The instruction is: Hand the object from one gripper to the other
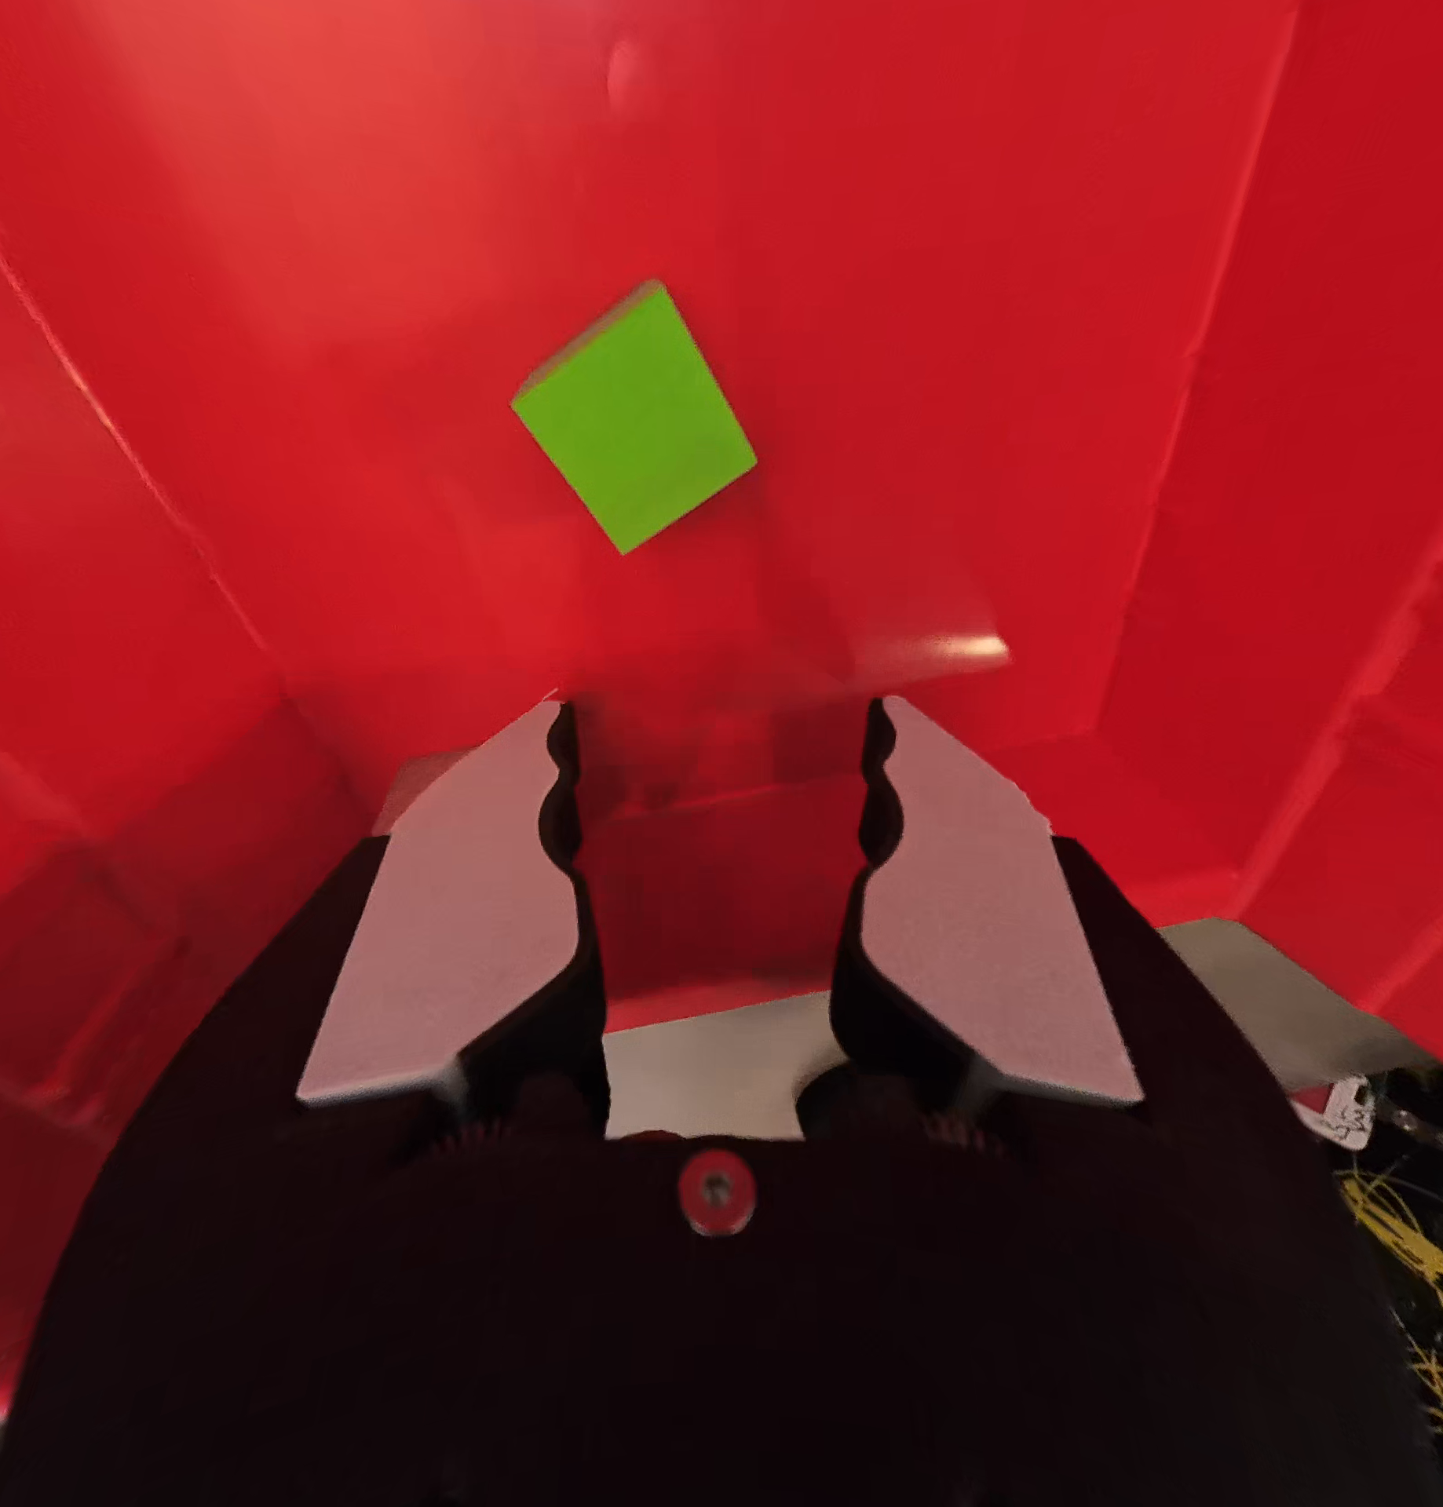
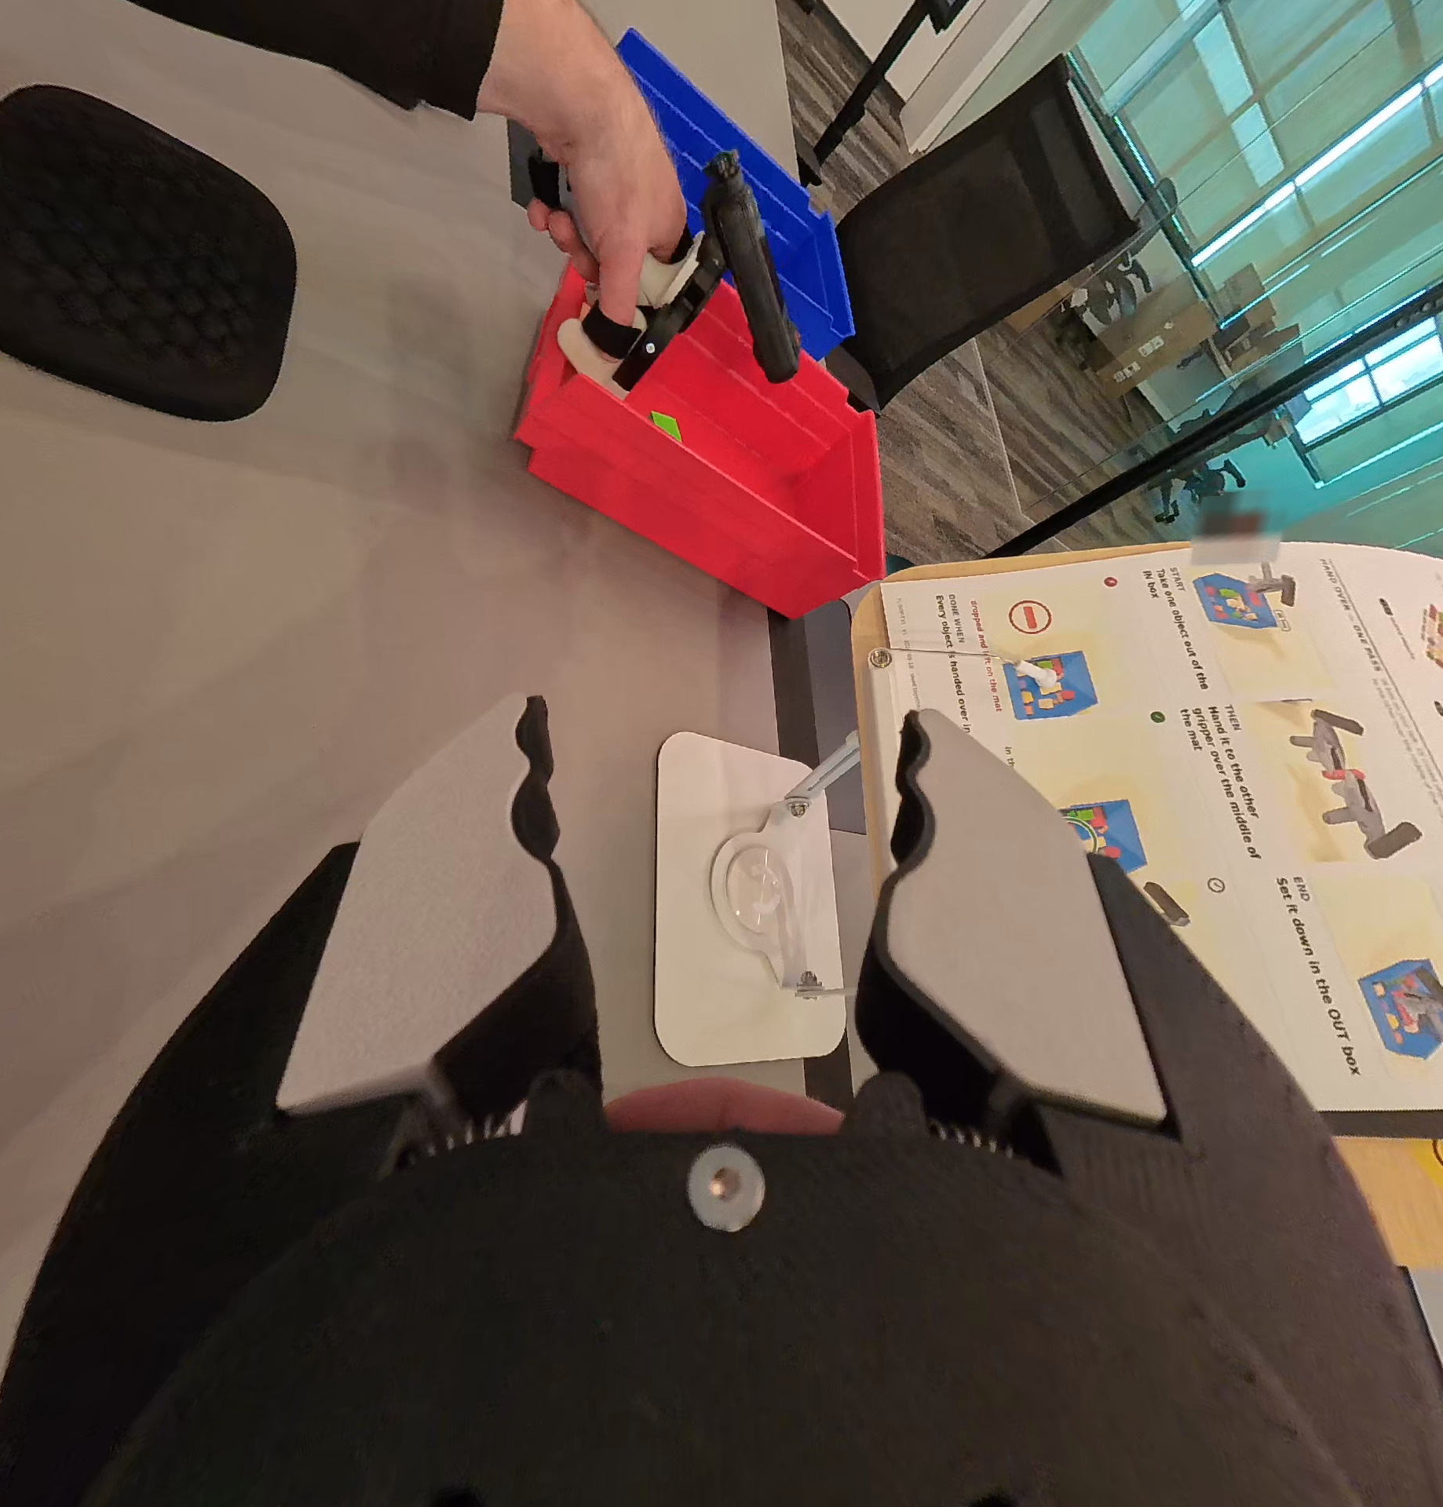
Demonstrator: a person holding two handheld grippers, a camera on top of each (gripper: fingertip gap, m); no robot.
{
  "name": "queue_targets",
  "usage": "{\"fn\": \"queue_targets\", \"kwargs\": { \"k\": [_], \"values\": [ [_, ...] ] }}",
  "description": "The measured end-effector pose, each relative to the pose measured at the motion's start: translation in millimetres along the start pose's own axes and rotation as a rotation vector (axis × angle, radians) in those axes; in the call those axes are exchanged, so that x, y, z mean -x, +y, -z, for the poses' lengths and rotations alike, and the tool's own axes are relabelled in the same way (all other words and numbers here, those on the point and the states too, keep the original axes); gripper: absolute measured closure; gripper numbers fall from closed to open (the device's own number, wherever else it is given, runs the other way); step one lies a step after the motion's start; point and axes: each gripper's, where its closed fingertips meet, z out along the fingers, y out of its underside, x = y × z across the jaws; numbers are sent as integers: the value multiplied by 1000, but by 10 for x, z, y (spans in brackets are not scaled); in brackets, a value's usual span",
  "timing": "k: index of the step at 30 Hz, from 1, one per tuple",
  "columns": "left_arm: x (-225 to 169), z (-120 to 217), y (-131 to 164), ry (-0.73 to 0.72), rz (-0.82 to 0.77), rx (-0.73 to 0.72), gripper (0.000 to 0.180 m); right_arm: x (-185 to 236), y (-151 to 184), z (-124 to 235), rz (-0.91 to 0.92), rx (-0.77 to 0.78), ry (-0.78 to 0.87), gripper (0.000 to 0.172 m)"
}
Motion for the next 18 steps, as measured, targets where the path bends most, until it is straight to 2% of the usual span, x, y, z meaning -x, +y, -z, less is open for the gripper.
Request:
{"fn": "queue_targets", "kwargs": {
  "k": [3,7,9,10,12,15,18],
  "values": [
    [-42,-11,29,0,-8,28,120,5,17,2,2,11,-1,92],
    [-116,-19,24,2,-10,37,117,10,21,11,2,15,-2,92],
    [-370,12,-33,149,-35,-10,125,11,23,16,4,16,-3,92],
    [-437,33,-61,192,-35,-32,123,12,25,21,3,17,-2,92],
    [-265,68,-102,94,-3,-66,119,10,28,31,1,18,-1,92],
    [-205,155,-110,87,18,-94,114,8,21,52,3,14,2,92],
    [-69,186,-39,16,4,-57,111,7,19,54,0,7,-3,92]
  ]
}}
